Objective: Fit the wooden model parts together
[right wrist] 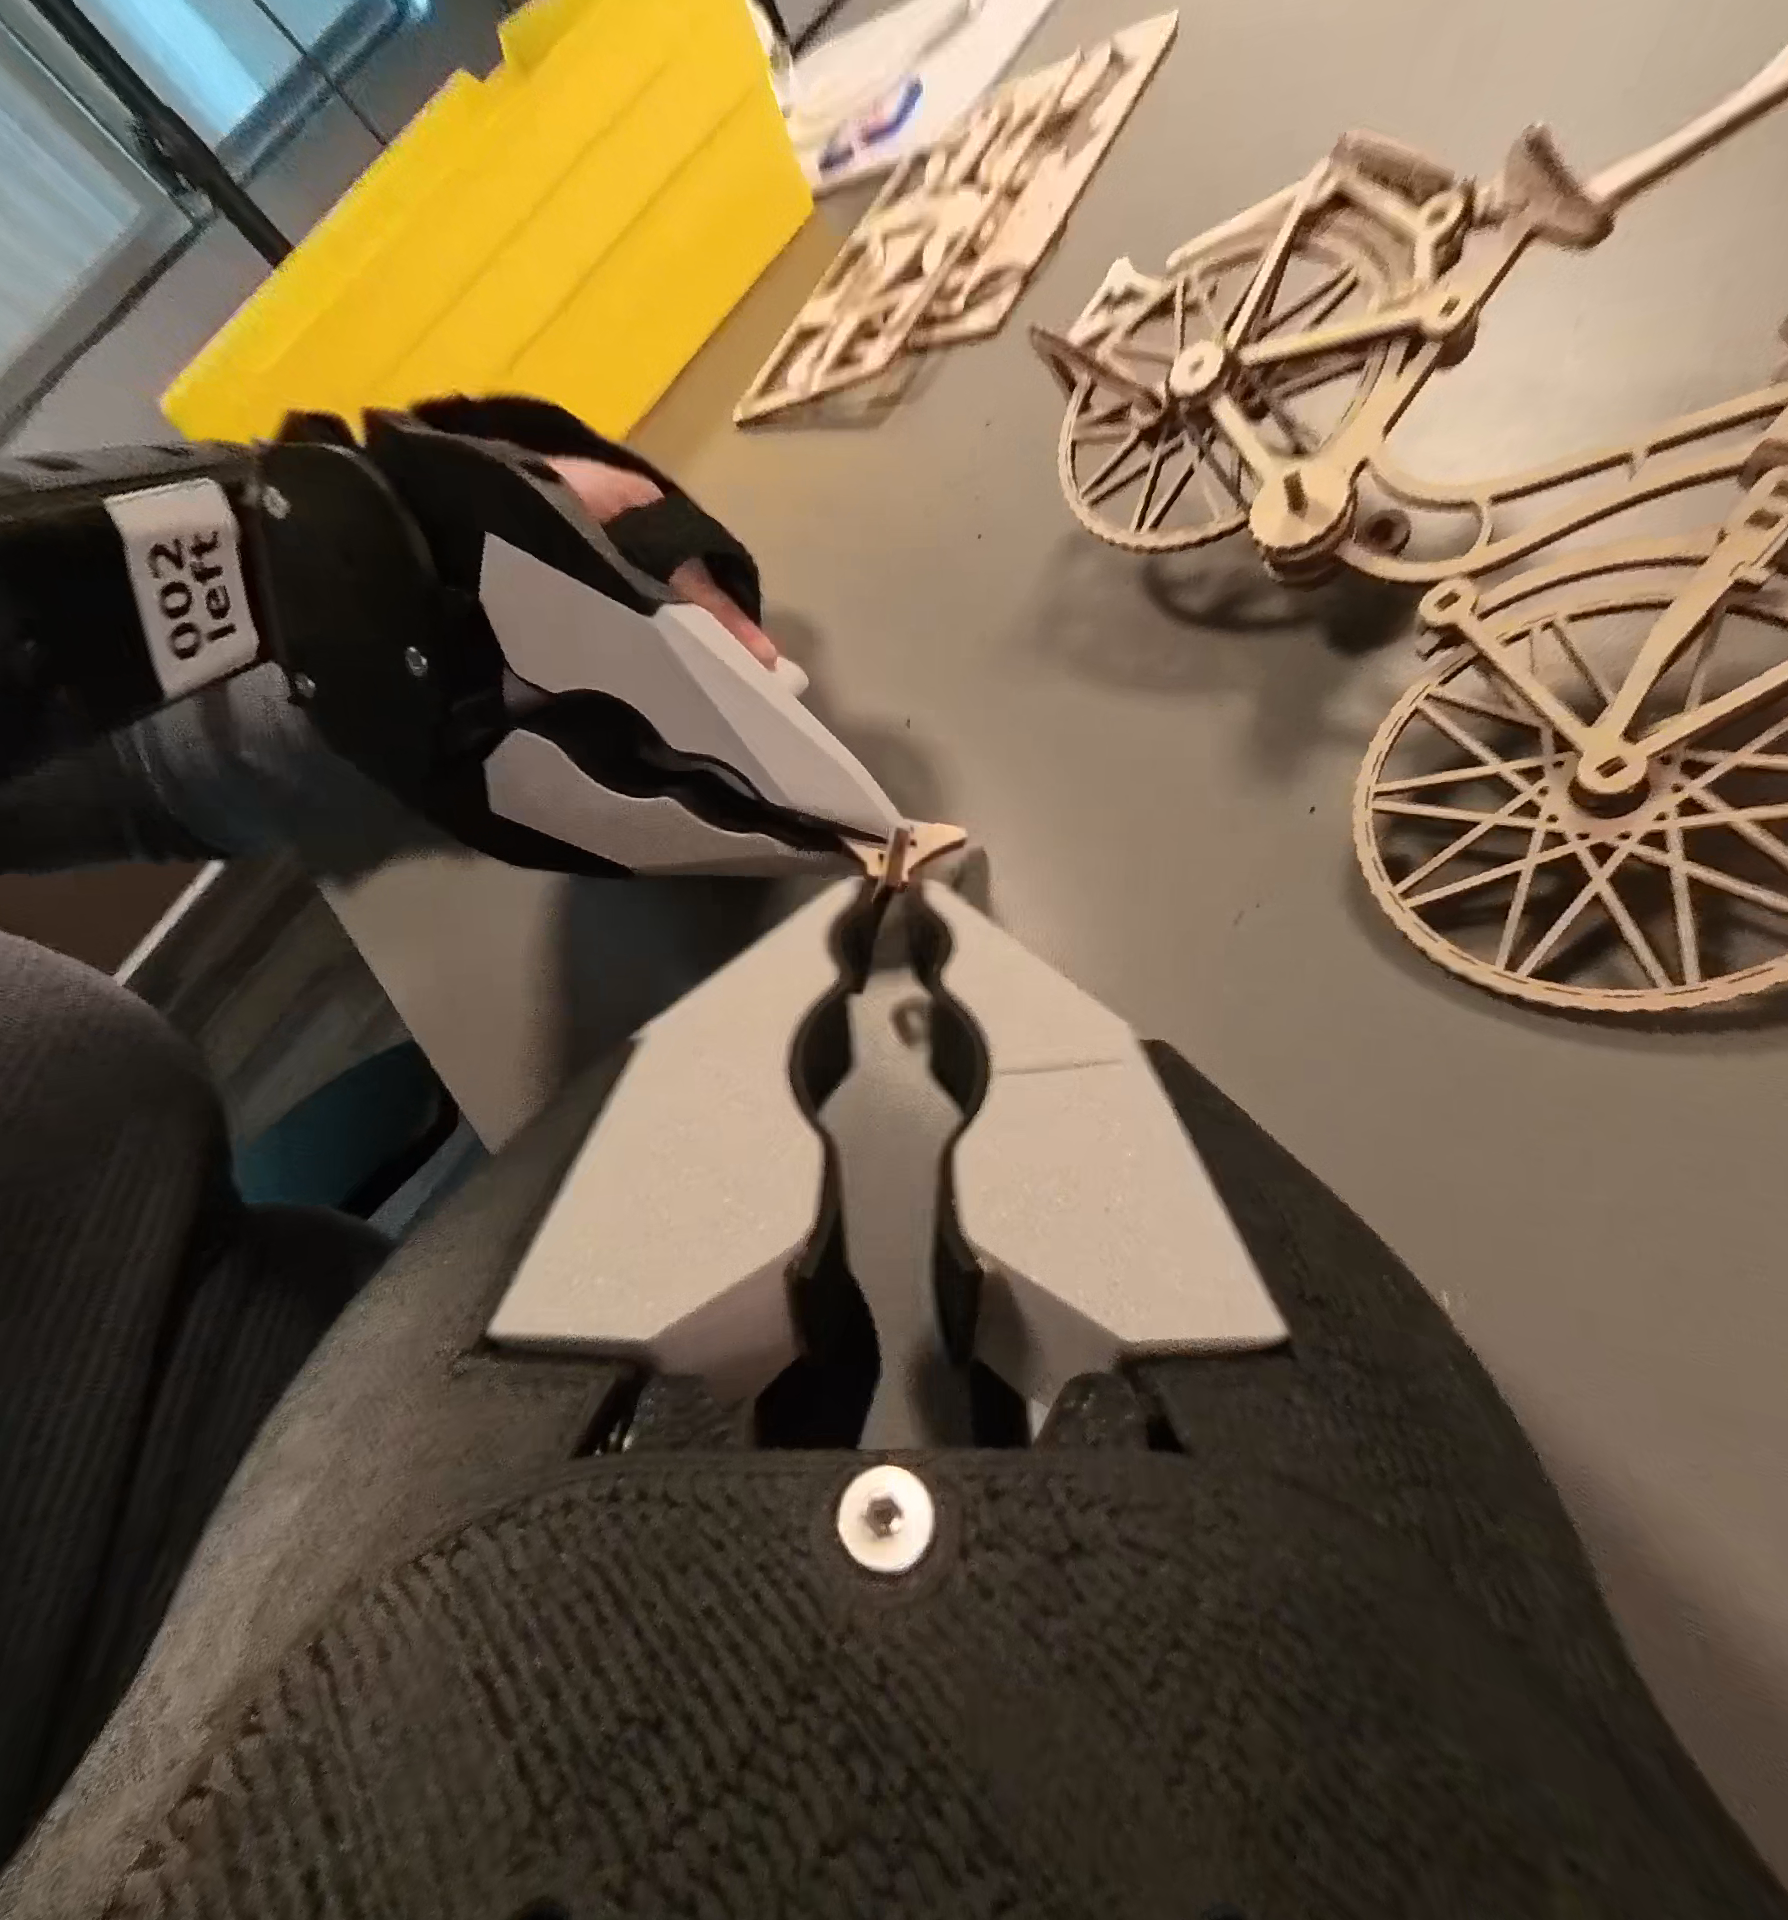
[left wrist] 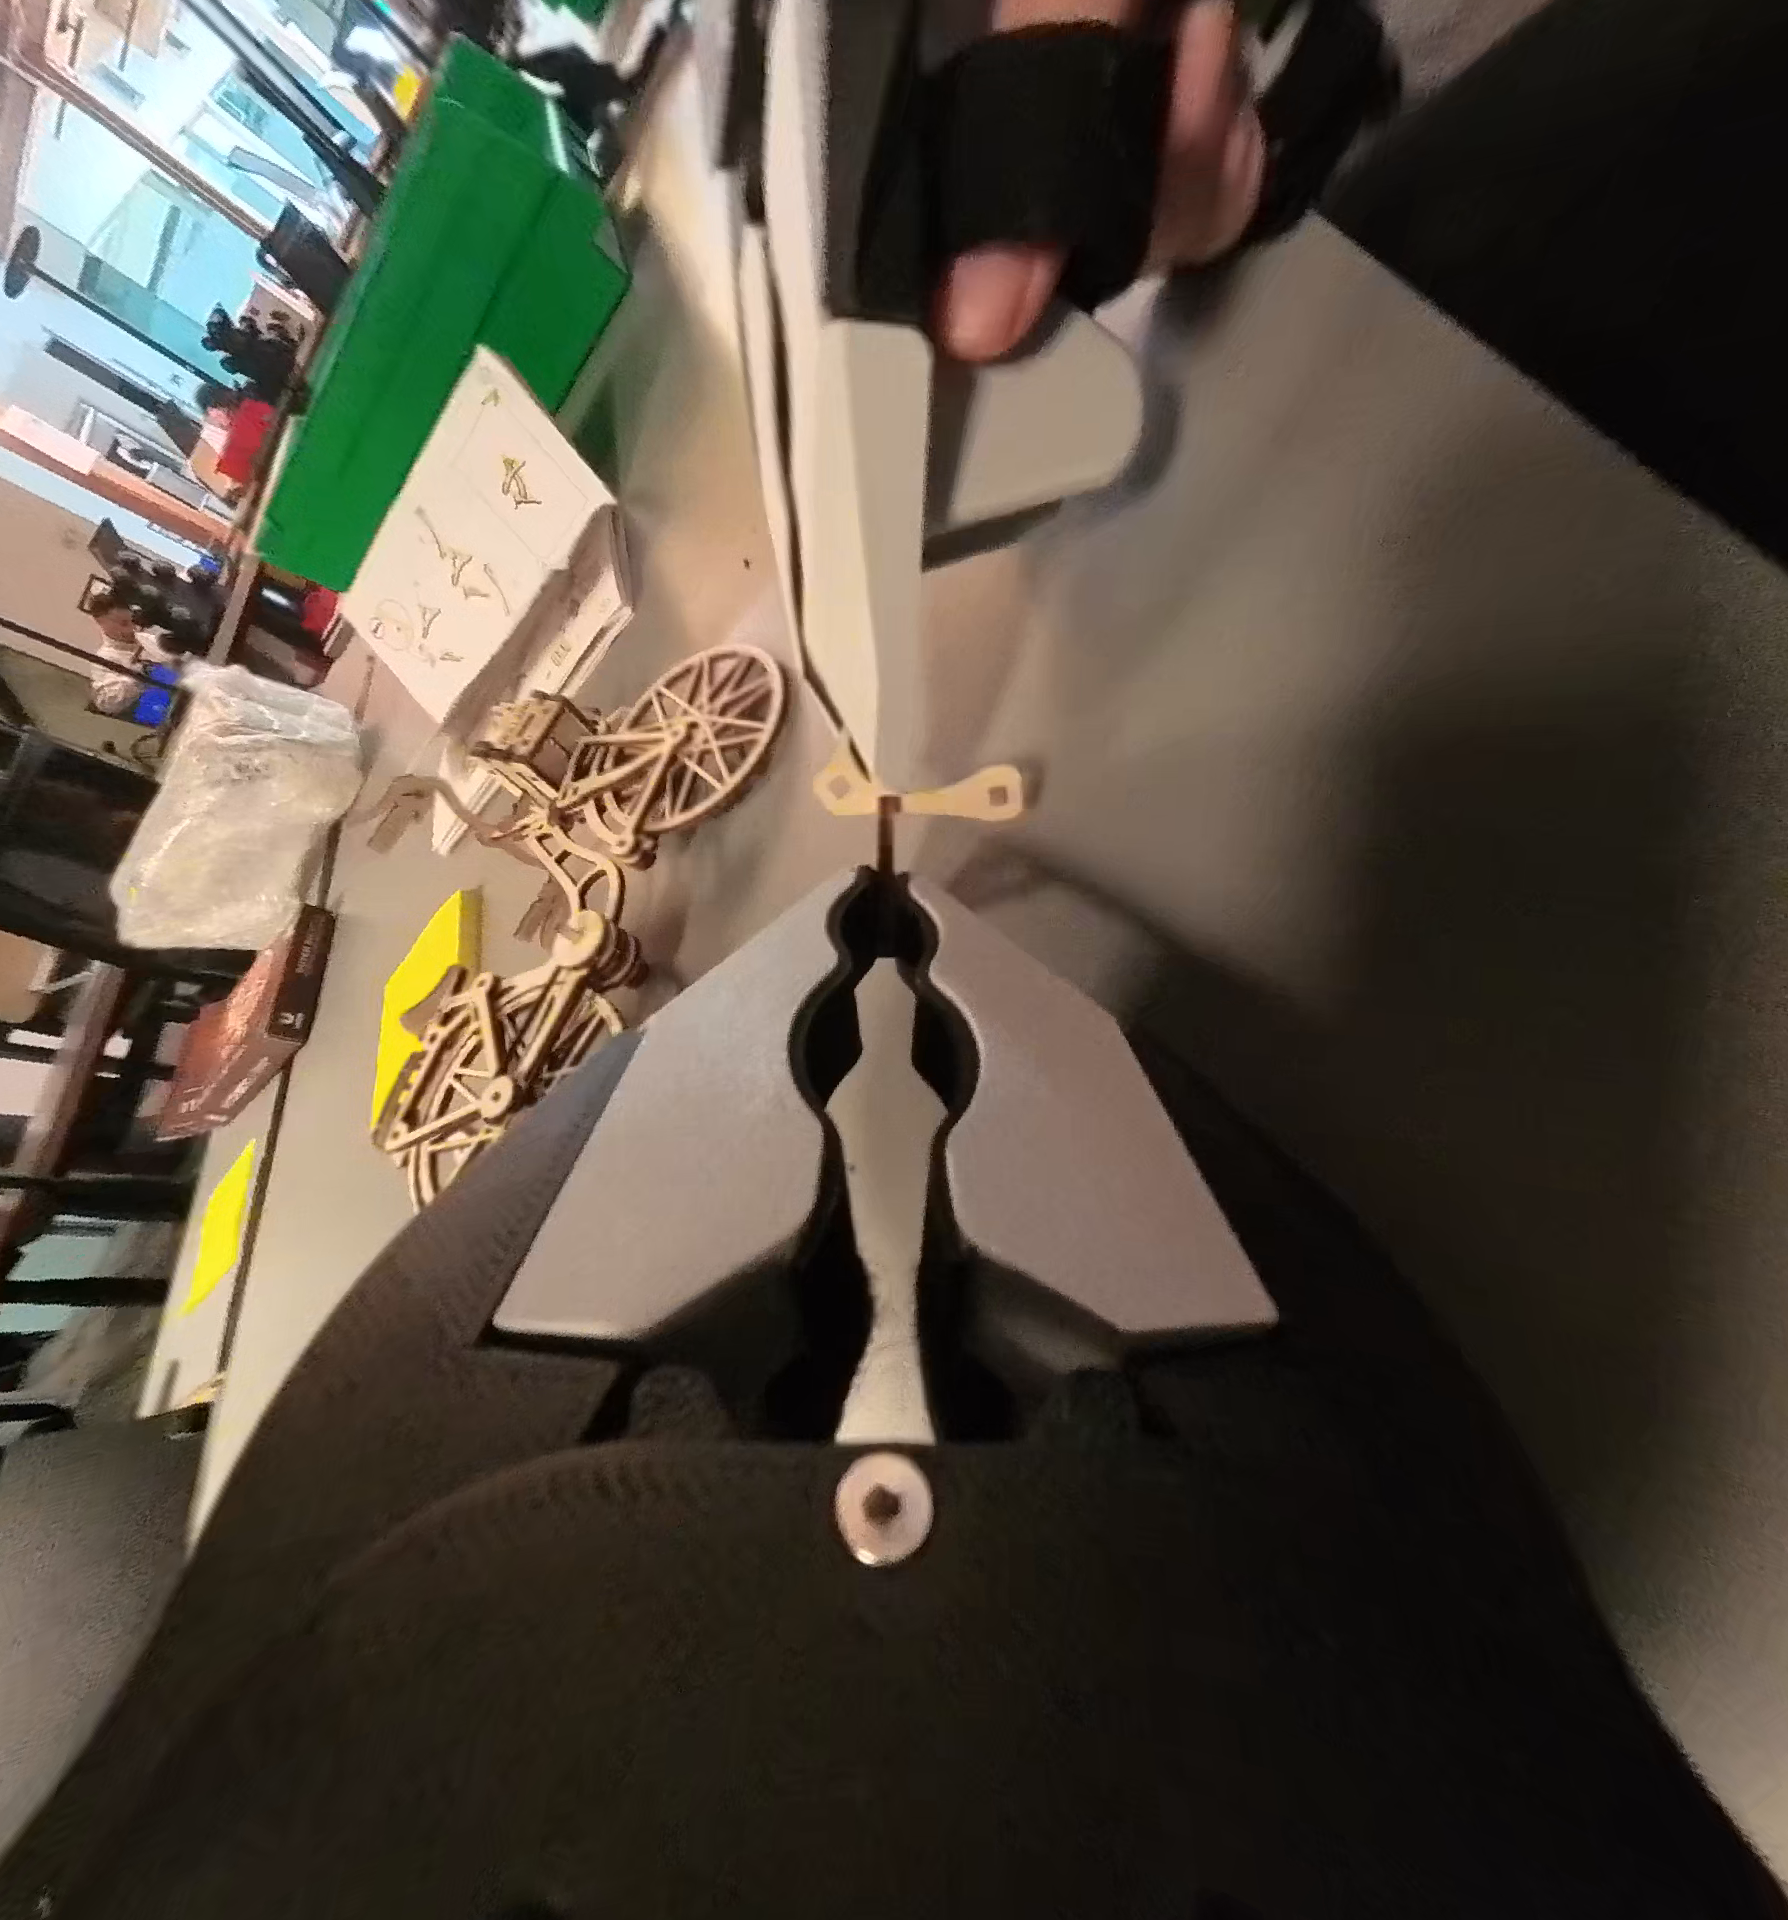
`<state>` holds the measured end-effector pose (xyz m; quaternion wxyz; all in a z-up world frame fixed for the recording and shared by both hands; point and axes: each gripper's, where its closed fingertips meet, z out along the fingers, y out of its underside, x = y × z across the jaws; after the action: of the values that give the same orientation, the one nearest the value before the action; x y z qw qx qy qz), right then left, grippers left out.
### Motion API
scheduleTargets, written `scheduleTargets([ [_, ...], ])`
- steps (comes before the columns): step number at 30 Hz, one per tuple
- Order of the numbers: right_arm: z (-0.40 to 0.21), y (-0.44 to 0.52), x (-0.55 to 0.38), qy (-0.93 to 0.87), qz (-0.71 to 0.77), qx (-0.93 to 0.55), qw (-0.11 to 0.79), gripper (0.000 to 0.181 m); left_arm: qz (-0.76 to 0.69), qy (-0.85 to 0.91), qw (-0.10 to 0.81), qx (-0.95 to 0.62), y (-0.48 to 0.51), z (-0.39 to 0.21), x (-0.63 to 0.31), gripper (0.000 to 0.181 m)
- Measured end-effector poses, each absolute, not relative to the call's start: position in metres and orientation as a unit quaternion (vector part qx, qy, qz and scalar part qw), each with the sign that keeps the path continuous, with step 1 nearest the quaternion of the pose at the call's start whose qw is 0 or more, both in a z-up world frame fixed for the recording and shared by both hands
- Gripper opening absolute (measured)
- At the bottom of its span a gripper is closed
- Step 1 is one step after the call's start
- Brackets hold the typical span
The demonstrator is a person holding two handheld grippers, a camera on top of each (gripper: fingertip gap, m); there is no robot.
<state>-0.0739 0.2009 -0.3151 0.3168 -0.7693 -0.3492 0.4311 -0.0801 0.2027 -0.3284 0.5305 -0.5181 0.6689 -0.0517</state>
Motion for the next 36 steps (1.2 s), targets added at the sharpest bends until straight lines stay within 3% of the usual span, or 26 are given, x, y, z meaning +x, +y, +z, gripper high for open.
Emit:
scheduleTargets([
  [2,-0.304,0.204,-0.071,-0.343,0.45,-0.75,0.344,0.043,-0.085,0.642,0.547,-0.531,0.206,-0.317,-0.082,0.0],
  [5,-0.272,0.201,-0.067,-0.389,0.465,-0.669,0.43,0.06,-0.193,0.591,0.56,-0.548,0.204,-0.294,-0.085,0.001],
  [9,-0.233,0.188,-0.078,-0.478,0.419,-0.553,0.538,0.069,-0.402,0.508,0.52,-0.557,0.196,-0.262,-0.092,0.001],
  [14,-0.218,0.197,-0.094,-0.573,0.183,-0.488,0.632,0.067,-0.537,0.368,0.493,-0.576,0.212,-0.239,-0.105,0.001],
  [19,-0.222,0.207,-0.115,-0.601,0.057,-0.471,0.643,0.035,-0.536,0.341,0.485,-0.601,0.218,-0.243,-0.106,0.001],
  [24,-0.228,0.215,-0.115,-0.59,0.058,-0.491,0.639,0.008,-0.537,0.35,0.471,-0.606,0.215,-0.246,-0.103,0.001],
  [29,-0.23,0.215,-0.114,-0.593,0.063,-0.498,0.63,0.007,-0.539,0.349,0.464,-0.61,0.215,-0.248,-0.102,0.001],
  [36,-0.231,0.212,-0.114,-0.554,0.192,-0.552,0.593,0.007,-0.539,0.349,0.464,-0.61,0.214,-0.248,-0.102,0.0],
])
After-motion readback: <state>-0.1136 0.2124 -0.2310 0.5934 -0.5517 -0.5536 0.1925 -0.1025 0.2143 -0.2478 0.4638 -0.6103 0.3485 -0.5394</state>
